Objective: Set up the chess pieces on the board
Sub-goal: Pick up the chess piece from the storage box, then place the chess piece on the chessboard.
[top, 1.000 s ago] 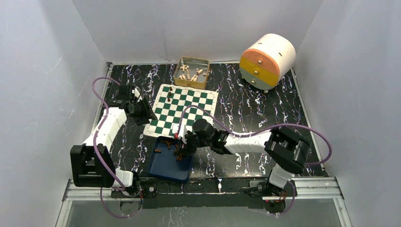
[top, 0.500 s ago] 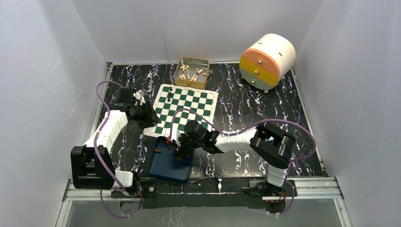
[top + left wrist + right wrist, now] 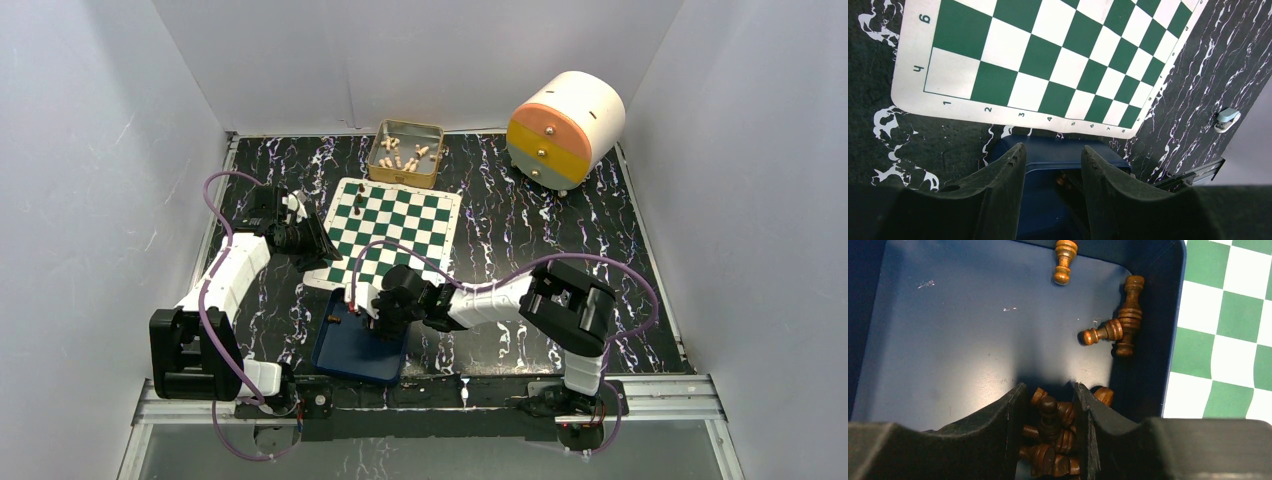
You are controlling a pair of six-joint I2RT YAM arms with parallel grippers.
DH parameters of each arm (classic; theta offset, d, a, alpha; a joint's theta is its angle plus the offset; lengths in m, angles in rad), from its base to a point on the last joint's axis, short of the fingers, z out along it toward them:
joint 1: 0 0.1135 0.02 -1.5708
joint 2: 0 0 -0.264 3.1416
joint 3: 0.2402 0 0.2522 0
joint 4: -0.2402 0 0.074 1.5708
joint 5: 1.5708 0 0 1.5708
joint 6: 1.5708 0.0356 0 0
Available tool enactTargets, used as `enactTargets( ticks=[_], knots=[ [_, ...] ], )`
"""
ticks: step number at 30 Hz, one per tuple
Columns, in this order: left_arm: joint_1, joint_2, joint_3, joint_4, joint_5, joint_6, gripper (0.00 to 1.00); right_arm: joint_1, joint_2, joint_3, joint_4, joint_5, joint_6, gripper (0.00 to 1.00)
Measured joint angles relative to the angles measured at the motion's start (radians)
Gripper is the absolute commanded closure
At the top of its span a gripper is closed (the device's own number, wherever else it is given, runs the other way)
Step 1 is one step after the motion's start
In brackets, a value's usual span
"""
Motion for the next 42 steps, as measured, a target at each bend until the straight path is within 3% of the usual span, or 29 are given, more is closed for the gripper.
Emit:
enactTargets(
  ticks=[3, 6, 8, 19, 32, 42],
  knots=[
    [0.0, 0.0, 0.0, 0.0, 0.0, 0.0, 0.58, 0.006, 0.0, 0.0, -0.002, 0.026, 0.0, 0.54],
    [0.0, 0.0, 0.0, 0.001, 0.0, 0.0, 0.58, 0.01, 0.0, 0.0, -0.003, 0.044, -0.001, 0.72],
    [0.0, 0.0, 0.0, 0.001, 0.0, 0.0, 0.59, 0.011, 0.0, 0.0, -0.005, 0.049, -0.001, 0.77],
    [0.0, 0.0, 0.0, 0.004, 0.047, -0.001, 0.6, 0.011, -0.057, -0.002, 0.008, 0.073, 0.087, 0.78],
    [-0.035, -0.007, 0.005, -0.004, 0.159, -0.002, 0.62, -0.03, -0.174, -0.096, 0.235, 0.104, 0.315, 0.82],
    [-0.065, -0.025, 0.032, -0.029, 0.234, -0.017, 0.62, -0.112, -0.254, -0.185, 0.37, 0.111, 0.367, 0.82]
  ],
)
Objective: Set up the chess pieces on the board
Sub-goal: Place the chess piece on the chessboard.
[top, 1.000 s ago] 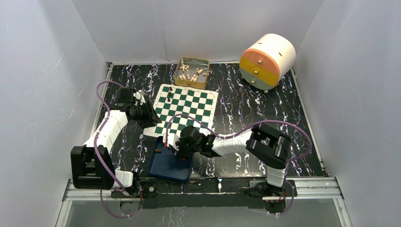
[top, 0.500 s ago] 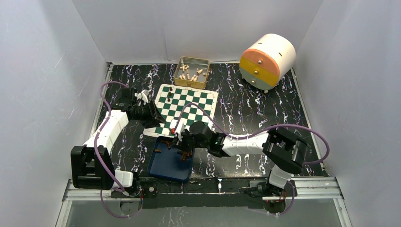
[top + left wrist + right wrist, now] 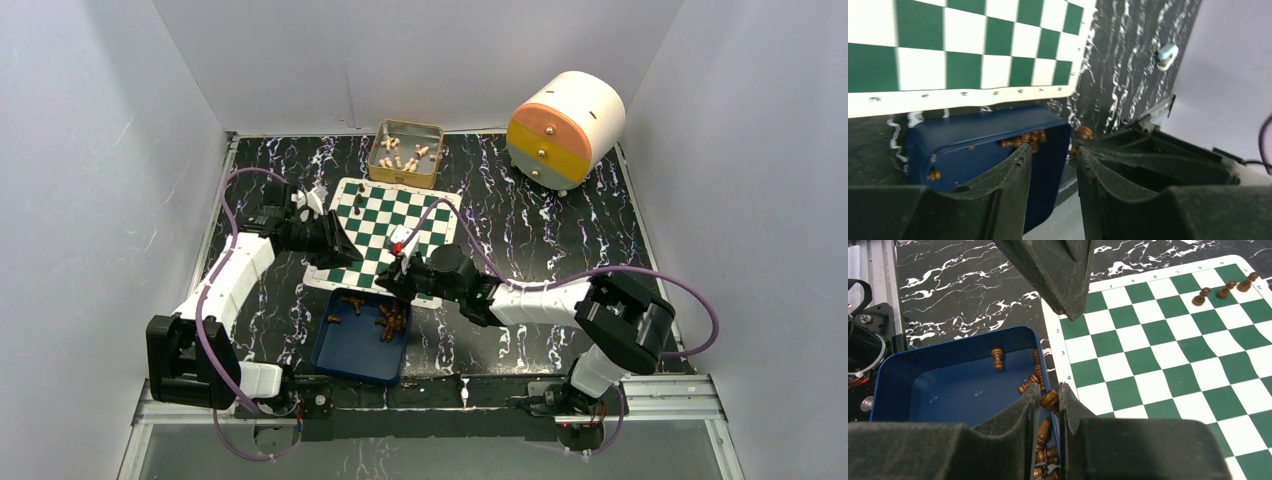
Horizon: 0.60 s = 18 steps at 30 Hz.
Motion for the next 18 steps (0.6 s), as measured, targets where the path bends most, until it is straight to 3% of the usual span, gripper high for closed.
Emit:
enactTargets(
  ticks=[9, 18],
  knots=[
    [-0.109, -0.016, 0.011, 0.035, 0.131, -0.065, 0.59, -0.005, -0.062, -0.032, 0.061, 0.026, 0.01, 0.83],
    [-0.122, -0.019, -0.005, 0.081, 0.153, -0.132, 0.59, -0.006, -0.07, -0.044, 0.096, 0.056, 0.032, 0.82]
  ],
)
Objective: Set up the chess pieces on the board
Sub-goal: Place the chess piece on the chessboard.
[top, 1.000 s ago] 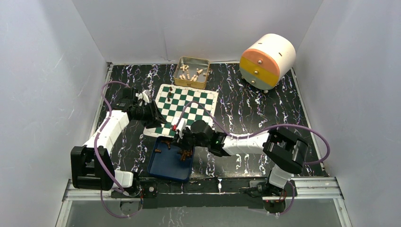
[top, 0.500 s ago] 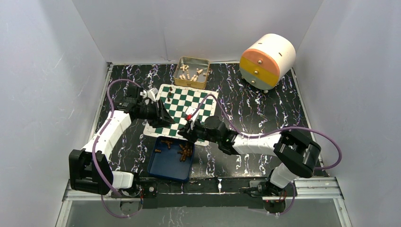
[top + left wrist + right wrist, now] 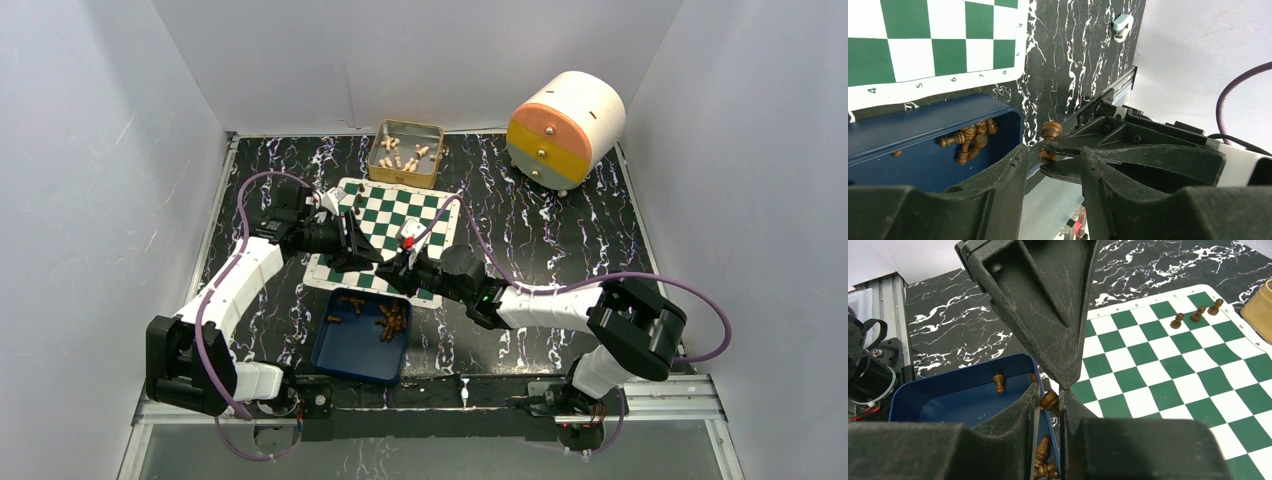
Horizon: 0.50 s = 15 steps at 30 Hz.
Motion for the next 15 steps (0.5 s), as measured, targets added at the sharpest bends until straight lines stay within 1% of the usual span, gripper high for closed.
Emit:
enactTargets(
  ticks=[5, 9, 15],
  knots=[
    [-0.013, -0.017, -0.037, 0.034, 0.006, -0.05, 0.57, 0.0, 0.0, -0.014, 0.005, 0.022, 0.021, 0.83],
    [-0.022, -0.047, -0.061, 0.053, 0.001, -0.087, 0.57, 0.0, 0.0, -0.014, 0.021, 0.041, 0.037, 0.82],
    [-0.031, -0.074, -0.06, 0.04, -0.101, -0.082, 0.58, -0.002, 0.0, -0.021, 0.03, 0.043, 0.054, 0.8]
  ],
)
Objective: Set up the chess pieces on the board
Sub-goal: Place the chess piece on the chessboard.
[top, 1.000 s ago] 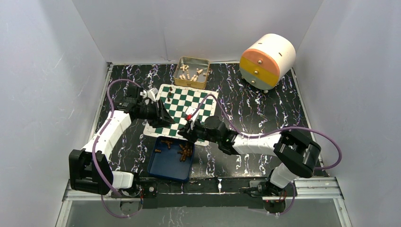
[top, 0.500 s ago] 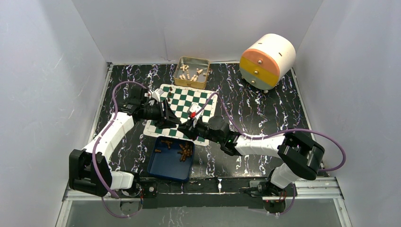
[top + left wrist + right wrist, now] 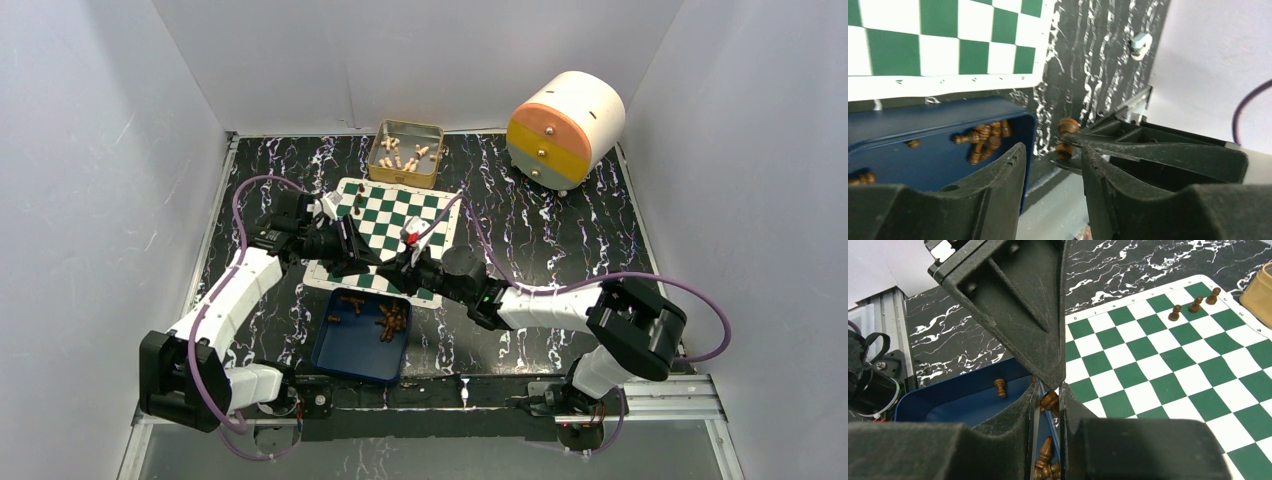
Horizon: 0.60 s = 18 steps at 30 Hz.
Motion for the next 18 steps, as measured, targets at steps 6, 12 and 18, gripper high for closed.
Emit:
enactTargets(
  ticks=[6, 12, 18],
  knots=[
    [-0.002, 0.01, 0.055, -0.043, -0.148, 0.032, 0.57, -0.066, 0.0, -0.003, -0.032, -0.024, 0.071, 0.8],
    [-0.002, 0.041, 0.118, -0.039, -0.182, 0.04, 0.57, -0.156, 0.027, -0.028, 0.006, -0.06, 0.132, 0.76],
    [-0.002, 0.049, 0.124, -0.04, -0.193, 0.042, 0.57, -0.214, 0.148, -0.022, 0.041, -0.087, 0.137, 0.75]
  ],
)
